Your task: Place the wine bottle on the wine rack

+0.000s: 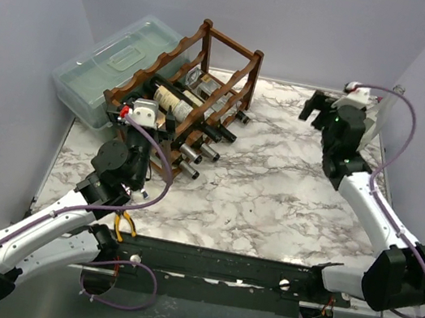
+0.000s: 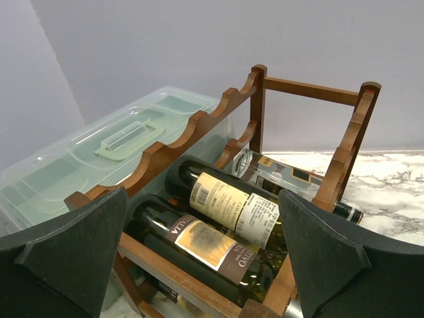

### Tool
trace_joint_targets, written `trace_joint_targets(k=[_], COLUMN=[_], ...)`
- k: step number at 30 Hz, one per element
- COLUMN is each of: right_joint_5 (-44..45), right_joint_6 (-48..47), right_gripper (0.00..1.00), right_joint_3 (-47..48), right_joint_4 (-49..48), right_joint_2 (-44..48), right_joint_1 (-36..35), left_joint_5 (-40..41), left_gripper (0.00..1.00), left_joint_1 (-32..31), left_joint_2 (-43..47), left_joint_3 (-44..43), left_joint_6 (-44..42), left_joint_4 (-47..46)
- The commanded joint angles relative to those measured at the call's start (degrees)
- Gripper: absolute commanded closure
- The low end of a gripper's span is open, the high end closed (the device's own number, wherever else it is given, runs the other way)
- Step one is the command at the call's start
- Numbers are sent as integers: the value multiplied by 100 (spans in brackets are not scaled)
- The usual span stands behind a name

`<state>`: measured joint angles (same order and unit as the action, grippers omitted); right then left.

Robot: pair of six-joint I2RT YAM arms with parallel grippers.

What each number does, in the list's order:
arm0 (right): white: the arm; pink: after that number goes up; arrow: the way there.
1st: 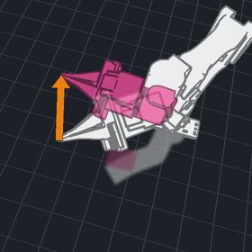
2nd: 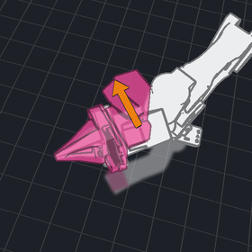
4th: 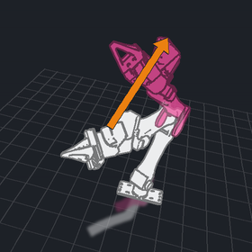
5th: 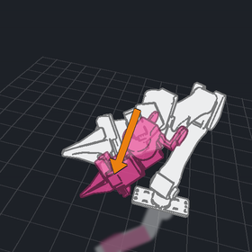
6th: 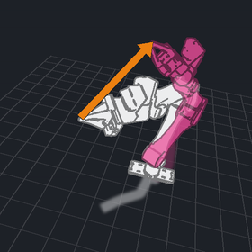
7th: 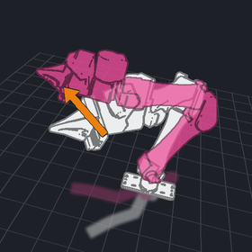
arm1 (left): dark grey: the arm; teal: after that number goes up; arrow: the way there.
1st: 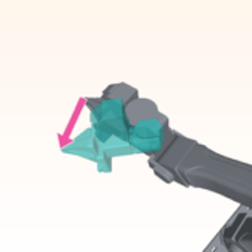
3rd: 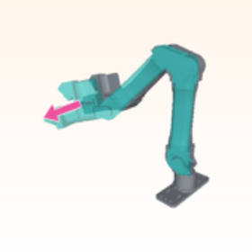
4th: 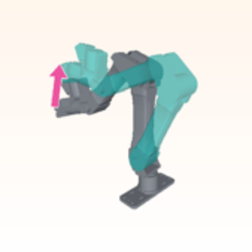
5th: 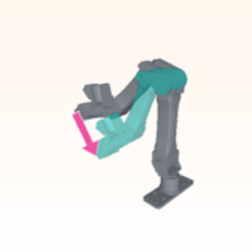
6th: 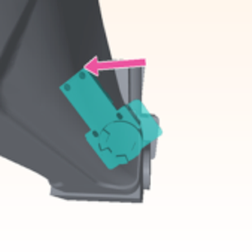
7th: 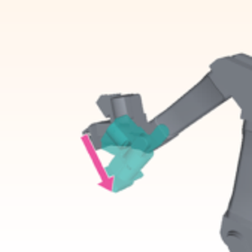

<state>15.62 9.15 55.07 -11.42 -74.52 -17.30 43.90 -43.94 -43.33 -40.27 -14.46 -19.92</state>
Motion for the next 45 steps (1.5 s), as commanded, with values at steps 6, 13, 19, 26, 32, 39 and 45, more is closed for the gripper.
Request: trace_joint_targets(k=[6, 13, 19, 26, 32, 39, 45], right_joint_5=[1840, 1301, 1267, 1139, 1434, 1434, 1051], right_joint_6=[708, 895, 782, 722, 550, 153, -38], right_gripper=[0, 0, 0, 5, 13, 37, 68], right_joint_3=[2330, 3830, 4666, 5018, 4878, 4190, 3876], right_joint_4=[1610, 2780, 3068, 2760, 2467, 1722, 1522], right_joint_2=[-805, -1890, -2798, -3463, -3725, -3701, -3636], right_joint_1=[1254, 2338, 2588, 2607, 2599, 2592, 2577], left_joint_5=[-133, -157, -159, -154, -128, -171, -264], left_gripper=[4, 4, 4, 4, 4, 4, 3], left_joint_1=[28, 28, 34, 24, 33, 27, 33], left_joint_2=[192, 203, 240, 209, 187, 97, -84], left_joint_3=[-142, -154, -163, -168, -166, -174, -200], left_joint_6=[145, 248, 270, 246, 215, 241, 251], left_joint_4=[138, 167, 208, 210, 217, 217, 269])
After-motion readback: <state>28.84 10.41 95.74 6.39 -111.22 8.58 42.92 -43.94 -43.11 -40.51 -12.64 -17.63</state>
